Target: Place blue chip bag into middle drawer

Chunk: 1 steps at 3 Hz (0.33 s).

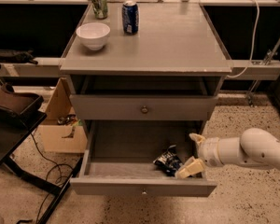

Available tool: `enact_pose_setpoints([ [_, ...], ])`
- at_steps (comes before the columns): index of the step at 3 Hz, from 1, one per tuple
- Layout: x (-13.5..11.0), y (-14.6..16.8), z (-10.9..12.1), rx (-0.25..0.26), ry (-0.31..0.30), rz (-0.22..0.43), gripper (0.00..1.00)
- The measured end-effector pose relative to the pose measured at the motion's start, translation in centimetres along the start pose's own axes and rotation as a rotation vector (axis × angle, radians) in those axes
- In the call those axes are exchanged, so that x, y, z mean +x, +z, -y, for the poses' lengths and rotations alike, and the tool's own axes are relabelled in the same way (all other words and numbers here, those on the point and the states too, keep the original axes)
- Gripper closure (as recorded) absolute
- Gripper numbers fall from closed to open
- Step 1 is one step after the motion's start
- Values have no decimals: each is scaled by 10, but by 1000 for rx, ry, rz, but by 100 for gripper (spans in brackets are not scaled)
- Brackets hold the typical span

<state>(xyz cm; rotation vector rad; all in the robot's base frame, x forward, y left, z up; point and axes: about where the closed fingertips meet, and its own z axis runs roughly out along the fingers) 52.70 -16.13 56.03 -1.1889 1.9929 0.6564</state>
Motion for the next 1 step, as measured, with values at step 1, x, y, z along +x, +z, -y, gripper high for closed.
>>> enact_pose_setpoints([
  [1,-19,-39,-57,-42,-86,-130,0],
])
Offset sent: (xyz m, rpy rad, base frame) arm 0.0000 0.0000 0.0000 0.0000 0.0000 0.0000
